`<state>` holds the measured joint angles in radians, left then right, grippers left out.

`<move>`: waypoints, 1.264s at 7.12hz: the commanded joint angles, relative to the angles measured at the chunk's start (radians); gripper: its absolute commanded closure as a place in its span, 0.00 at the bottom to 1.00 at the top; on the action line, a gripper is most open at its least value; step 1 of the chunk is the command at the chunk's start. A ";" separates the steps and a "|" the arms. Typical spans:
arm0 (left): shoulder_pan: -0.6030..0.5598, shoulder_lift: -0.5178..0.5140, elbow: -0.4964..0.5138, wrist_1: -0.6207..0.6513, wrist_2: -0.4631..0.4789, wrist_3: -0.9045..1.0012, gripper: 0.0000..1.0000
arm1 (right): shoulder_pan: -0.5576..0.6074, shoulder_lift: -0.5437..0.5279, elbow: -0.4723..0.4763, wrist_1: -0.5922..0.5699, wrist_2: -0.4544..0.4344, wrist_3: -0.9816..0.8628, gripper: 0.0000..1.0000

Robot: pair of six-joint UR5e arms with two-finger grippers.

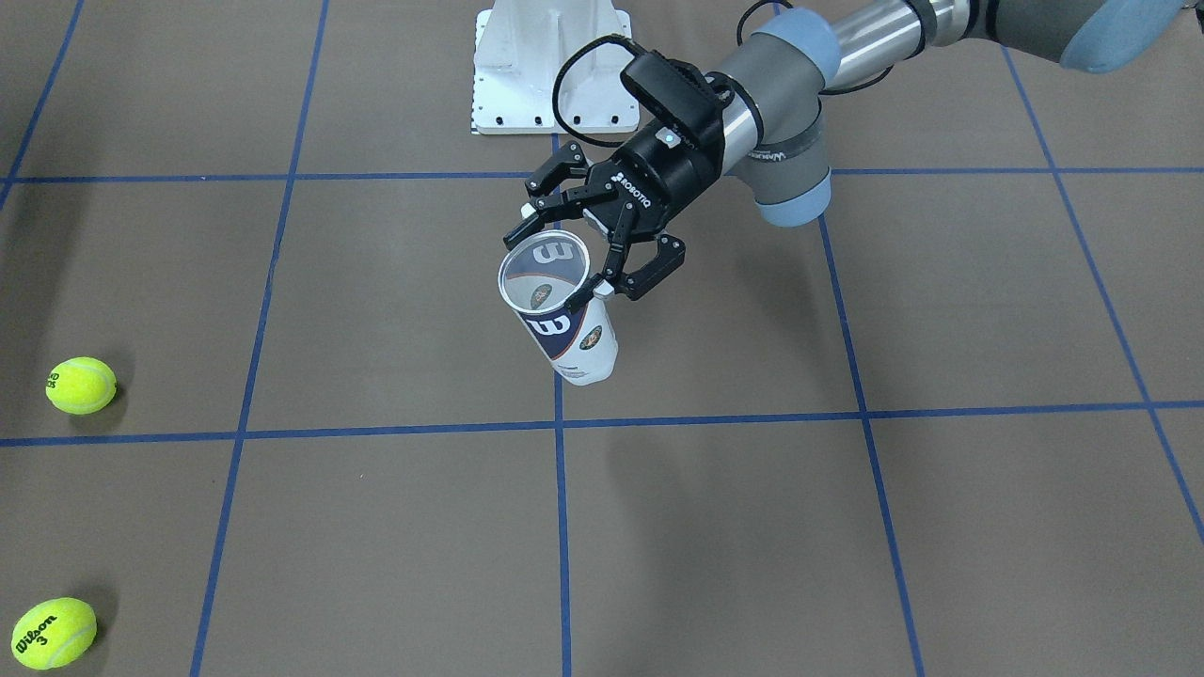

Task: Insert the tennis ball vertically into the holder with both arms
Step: 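Lift the can with the left gripper and rotate it upright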

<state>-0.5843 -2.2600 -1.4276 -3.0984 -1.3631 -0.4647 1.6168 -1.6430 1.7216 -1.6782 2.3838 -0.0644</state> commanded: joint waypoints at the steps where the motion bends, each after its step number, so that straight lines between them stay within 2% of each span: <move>1: 0.041 -0.004 0.187 -0.297 0.103 -0.005 0.64 | 0.000 0.005 0.000 0.000 0.000 0.000 0.01; 3: 0.078 -0.003 0.229 -0.376 0.165 -0.005 0.64 | 0.000 0.009 0.000 0.000 0.000 0.000 0.01; 9: 0.104 -0.004 0.280 -0.376 0.167 0.005 0.61 | 0.000 0.012 -0.002 0.000 0.000 -0.002 0.01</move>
<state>-0.4826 -2.2641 -1.1564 -3.4756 -1.1965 -0.4601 1.6168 -1.6307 1.7202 -1.6782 2.3838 -0.0647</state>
